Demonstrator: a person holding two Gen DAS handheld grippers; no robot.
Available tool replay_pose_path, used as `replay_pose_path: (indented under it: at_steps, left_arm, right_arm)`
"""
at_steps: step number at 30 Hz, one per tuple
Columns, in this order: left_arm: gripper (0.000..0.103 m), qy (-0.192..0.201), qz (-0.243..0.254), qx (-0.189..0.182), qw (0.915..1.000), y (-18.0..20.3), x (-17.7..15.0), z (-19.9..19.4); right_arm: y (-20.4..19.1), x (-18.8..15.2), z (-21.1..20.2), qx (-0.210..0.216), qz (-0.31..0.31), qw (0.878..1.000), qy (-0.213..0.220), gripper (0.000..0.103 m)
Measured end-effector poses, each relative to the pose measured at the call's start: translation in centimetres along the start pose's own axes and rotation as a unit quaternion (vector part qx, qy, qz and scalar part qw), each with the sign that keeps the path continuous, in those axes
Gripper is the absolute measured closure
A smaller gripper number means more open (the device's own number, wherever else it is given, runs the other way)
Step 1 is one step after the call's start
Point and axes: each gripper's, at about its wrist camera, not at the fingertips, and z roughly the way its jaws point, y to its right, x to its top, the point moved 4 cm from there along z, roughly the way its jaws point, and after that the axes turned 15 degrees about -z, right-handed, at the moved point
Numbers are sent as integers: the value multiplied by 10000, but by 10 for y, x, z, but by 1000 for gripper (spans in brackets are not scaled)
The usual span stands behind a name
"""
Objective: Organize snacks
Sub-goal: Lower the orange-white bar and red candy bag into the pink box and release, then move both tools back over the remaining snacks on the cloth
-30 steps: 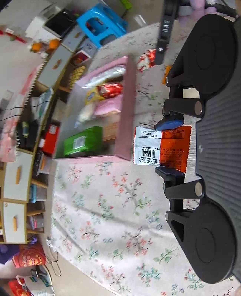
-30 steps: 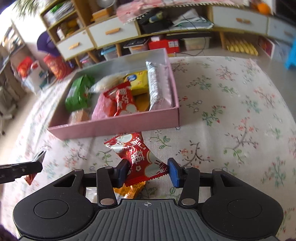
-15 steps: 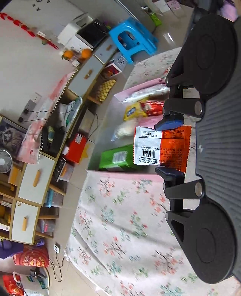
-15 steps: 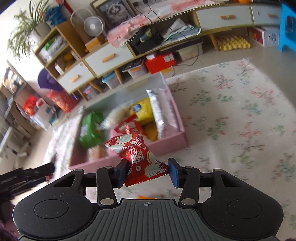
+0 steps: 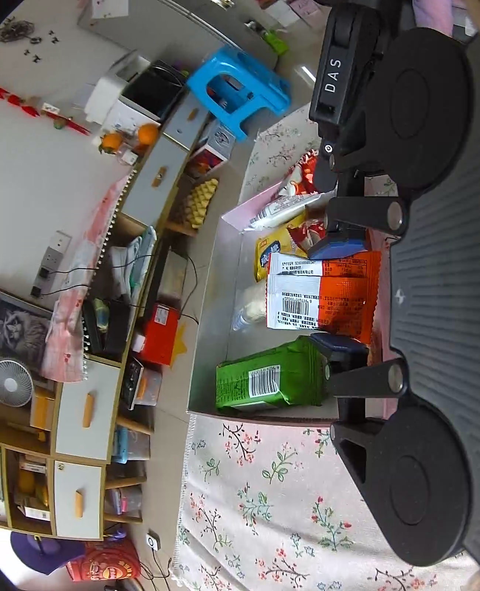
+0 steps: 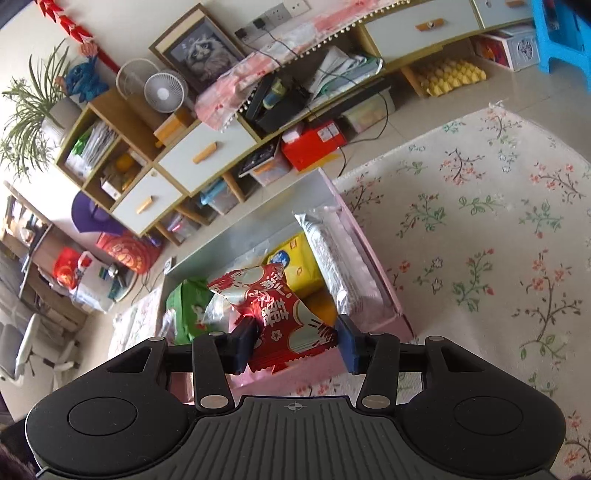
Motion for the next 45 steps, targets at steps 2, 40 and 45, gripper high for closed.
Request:
replay_pose_path:
  at_steps: [2, 40, 45]
  left_arm:
    - [64, 13, -54, -34, 10000, -1, 1, 0]
    - [1, -43, 328, 857, 9958, 11, -34, -51]
    - [1, -180, 270, 977, 9947, 8, -47, -65]
  right_arm:
    - [-1, -1, 2, 8, -12, 10000, 13, 56]
    - [-21, 0, -76, -51, -743, 9971, -181, 18]
    - [-24, -12, -93, -177, -1087, 9932, -372, 16]
